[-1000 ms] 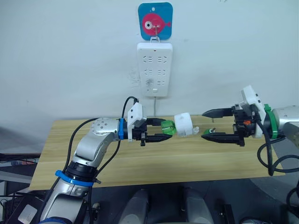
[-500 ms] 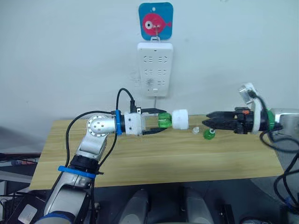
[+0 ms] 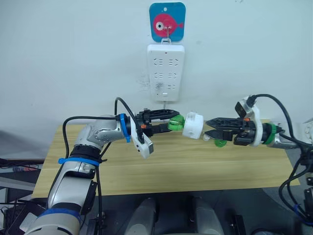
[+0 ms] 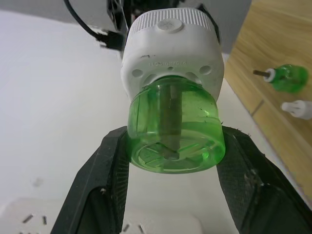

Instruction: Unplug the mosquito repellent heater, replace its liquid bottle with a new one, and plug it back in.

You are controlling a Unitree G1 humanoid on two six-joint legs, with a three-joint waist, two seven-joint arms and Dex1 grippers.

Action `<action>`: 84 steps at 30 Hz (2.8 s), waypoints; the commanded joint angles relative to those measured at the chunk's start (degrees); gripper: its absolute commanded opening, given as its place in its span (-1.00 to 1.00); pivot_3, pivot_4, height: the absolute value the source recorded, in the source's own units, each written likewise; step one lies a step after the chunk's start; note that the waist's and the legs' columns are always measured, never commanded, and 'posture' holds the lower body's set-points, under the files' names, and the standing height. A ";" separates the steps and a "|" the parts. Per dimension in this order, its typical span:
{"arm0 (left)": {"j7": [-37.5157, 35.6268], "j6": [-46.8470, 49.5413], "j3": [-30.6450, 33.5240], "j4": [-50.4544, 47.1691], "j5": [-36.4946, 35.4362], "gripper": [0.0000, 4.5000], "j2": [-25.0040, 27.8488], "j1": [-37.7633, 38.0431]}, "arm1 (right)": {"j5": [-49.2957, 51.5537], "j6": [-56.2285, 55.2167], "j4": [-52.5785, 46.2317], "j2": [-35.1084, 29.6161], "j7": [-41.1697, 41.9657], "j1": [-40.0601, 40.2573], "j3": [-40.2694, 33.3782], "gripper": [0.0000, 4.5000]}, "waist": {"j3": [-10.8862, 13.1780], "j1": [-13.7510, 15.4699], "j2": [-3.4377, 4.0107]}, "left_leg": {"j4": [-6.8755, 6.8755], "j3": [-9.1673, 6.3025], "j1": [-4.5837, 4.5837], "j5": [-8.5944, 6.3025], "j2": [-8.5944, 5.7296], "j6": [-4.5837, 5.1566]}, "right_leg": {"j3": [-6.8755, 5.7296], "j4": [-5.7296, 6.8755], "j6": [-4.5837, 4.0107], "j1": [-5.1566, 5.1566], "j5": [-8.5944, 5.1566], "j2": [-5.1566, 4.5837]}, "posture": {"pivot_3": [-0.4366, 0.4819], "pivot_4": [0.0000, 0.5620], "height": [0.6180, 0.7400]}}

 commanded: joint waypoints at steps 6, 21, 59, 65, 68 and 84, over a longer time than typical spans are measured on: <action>8.97 0.36 -1.85 -2.12 4.08 -0.01 1.70 -0.75 | 1.96 -1.18 -1.73 5.43 -5.15 -1.48 -5.04 1.00 | 0.00 -0.02 0.00 | 0.00 -0.01 -0.02 -0.01 -0.04 0.03 | -0.01 -0.02 0.00 -0.01 0.00 0.00 | 0.22 -0.20 1.00; 18.83 1.29 -4.56 -3.08 9.05 -0.01 3.95 -1.33 | 1.96 3.27 2.05 4.50 2.43 -3.66 -3.96 1.00 | -0.01 -0.10 0.02 | 0.00 0.00 -0.01 -0.01 -0.02 0.04 | 0.00 -0.01 0.00 -0.01 0.00 0.00 | 0.20 -0.21 1.00; -43.07 93.48 -7.57 -34.75 -79.02 -0.01 11.63 10.06 | -75.17 -60.78 -36.39 -9.51 52.90 7.68 5.54 1.00 | -0.05 -3.01 0.15 | 0.06 -0.02 -0.02 -0.02 -0.02 0.07 | -0.20 -0.02 0.10 -0.02 -0.05 0.05 | 0.18 -0.26 1.00; -47.15 94.46 -6.69 -35.91 -75.25 -0.01 10.06 10.41 | -72.44 -55.77 -38.25 -7.83 55.99 5.69 5.94 1.00 | -0.05 -2.94 0.15 | 0.06 -0.01 0.04 -0.02 -0.02 0.06 | -0.17 -0.02 0.07 0.03 -0.05 0.05 | 0.18 -0.28 1.00; -48.16 94.67 -6.64 -36.39 -73.72 -0.01 8.99 10.29 | -71.73 -53.19 -39.22 -6.82 56.56 4.47 6.60 1.00 | -0.05 -2.92 0.15 | 0.06 -0.03 0.00 -0.02 -0.03 0.06 | -0.19 -0.06 0.07 0.02 -0.05 0.03 | 0.18 -0.26 1.00; -48.84 96.69 -4.85 -38.69 -70.77 -0.01 6.00 10.97 | -69.33 -44.00 -40.38 -1.57 56.24 1.34 6.93 0.71 | -0.05 -2.91 0.15 | 0.05 -0.04 0.02 -0.02 -0.02 0.06 | -0.18 -0.03 0.06 0.01 -0.04 0.01 | 0.19 -0.22 1.00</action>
